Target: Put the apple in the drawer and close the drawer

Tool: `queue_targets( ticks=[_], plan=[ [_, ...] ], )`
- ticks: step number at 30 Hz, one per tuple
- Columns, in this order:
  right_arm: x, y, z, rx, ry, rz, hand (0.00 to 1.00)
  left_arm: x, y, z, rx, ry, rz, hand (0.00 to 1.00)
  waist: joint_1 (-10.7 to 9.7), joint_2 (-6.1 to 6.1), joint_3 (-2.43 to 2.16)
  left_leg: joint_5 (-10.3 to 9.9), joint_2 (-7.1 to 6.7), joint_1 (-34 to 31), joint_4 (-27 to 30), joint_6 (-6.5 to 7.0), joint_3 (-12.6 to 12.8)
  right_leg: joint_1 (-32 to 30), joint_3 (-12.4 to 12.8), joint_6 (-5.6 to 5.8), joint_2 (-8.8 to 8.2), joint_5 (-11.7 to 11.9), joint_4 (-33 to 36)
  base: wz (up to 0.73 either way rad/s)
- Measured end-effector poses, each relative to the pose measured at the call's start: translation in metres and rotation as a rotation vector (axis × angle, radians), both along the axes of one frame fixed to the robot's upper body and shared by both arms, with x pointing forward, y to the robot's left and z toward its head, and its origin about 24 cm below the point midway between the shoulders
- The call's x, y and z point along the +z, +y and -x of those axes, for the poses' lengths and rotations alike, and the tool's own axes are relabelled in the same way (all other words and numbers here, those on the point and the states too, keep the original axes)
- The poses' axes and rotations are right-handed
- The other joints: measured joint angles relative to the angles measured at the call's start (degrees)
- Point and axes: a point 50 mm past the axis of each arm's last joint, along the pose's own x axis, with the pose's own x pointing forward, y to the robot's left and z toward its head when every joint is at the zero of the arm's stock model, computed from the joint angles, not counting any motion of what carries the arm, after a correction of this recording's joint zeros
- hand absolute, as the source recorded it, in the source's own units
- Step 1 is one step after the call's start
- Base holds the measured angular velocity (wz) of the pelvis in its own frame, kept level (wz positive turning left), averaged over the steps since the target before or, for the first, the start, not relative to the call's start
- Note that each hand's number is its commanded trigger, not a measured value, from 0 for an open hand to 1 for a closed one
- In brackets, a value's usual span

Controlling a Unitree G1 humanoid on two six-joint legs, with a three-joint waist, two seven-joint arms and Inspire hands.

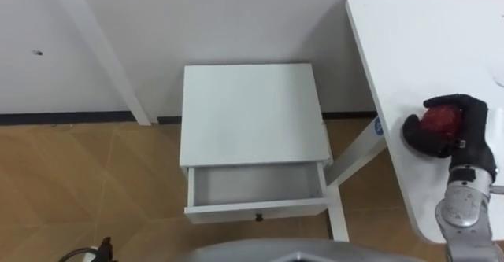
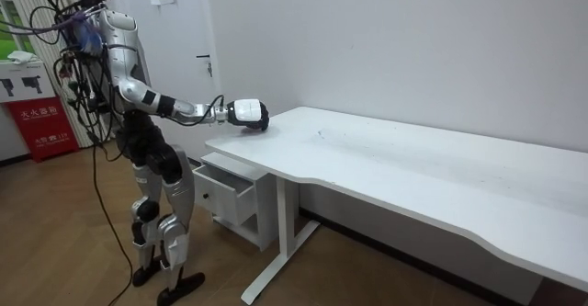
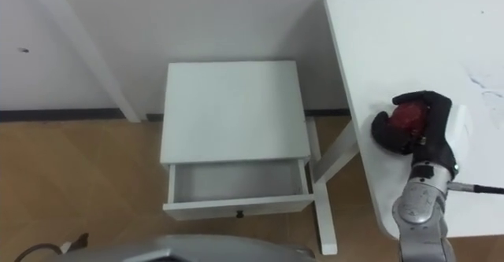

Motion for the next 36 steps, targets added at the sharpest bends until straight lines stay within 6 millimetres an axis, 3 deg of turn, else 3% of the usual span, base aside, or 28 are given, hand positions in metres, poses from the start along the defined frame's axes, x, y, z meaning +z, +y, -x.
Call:
queue_targets(
  ticks=[5,12,15,16,17,19,20,25,35,36],
  plan=[
    [0.004,0.028,-0.011,0.144,-0.002,-0.009,1.0,-0.001,-0.004,-0.005,-0.028,0.001,0.01,0.0,1.4,0.38,0.11,0.0,0.18,-0.9,0.2,-0.02,0.0,-0.6,0.2,-0.2,0.3,0.4,-0.3,-0.01],
    [0.007,0.045,-0.021,0.241,-0.009,-0.008,1.0,-0.002,-0.009,-0.008,-0.065,0.009,0.023,0.0,2.3,0.43,0.13,0.0,0.2,-1.6,0.2,-0.02,-0.3,-1.1,0.0,-0.2,0.46,0.4,-0.3,0.0],
    [-0.001,0.067,-0.022,0.384,0.084,-0.053,1.0,-0.003,-0.01,-0.012,-0.079,0.006,0.025,0.0,3.1,0.45,0.19,0.0,0.14,-2.3,0.2,-0.03,-0.7,-1.6,-0.5,-0.2,0.46,0.4,-0.3,0.12],
    [-0.006,0.082,-0.02,0.459,0.132,-0.082,1.0,-0.003,-0.011,-0.015,-0.09,0.001,0.028,0.0,3.5,0.57,0.32,0.0,0.05,-3.0,0.3,-0.03,-1.5,-2.0,-1.0,-0.19,0.47,0.4,-0.4,0.22],
    [-0.01,0.096,-0.018,0.54,0.168,-0.109,1.0,-0.003,-0.013,-0.02,-0.106,-0.006,0.034,0.0,4.4,0.81,0.79,0.0,-0.02,-3.5,0.5,-0.02,-1.8,-2.2,-1.5,-0.19,0.42,0.4,-0.4,0.22],
    [-0.012,0.114,-0.018,0.644,0.199,-0.136,1.0,-0.003,-0.015,-0.025,-0.127,-0.011,0.049,0.0,5.3,1.02,1.27,0.0,-0.1,-4.1,0.7,-0.02,-2.2,-2.5,-1.9,-0.18,0.3,0.4,-0.4,0.16],
    [-0.012,0.123,-0.019,0.692,0.207,-0.145,1.0,-0.003,-0.017,-0.025,-0.135,-0.01,0.053,0.0,6.1,1.23,1.33,0.0,-0.16,-4.7,0.8,-0.01,-2.5,-3.0,-2.2,-0.17,0.11,0.4,-0.4,0.12],
    [-0.006,0.135,-0.029,0.771,0.194,-0.142,1.0,-0.004,-0.019,-0.027,-0.146,-0.006,0.077,0.0,7.7,1.31,1.32,0.1,-0.43,-5.1,0.9,0.05,-4.7,-3.0,-3.0,-0.15,-0.18,0.4,-0.4,0.2],
    [-0.004,0.137,-0.033,0.821,0.214,-0.143,1.0,-0.003,-0.021,-0.04,-0.16,-0.032,0.099,0.0,7.6,1.2,1.12,0.1,-0.88,-4.3,0.1,0.14,-6.2,-2.1,-2.4,-0.03,-0.35,0.5,-0.5,0.06],
    [-0.004,0.137,-0.033,0.824,0.217,-0.144,0.53,-0.003,-0.022,-0.042,-0.162,-0.037,0.099,0.0,7.6,1.2,1.12,0.1,-0.88,-4.2,0.1,0.14,-6.2,-2.1,-2.4,-0.03,-0.34,0.5,-0.5,0.0]
  ],
)
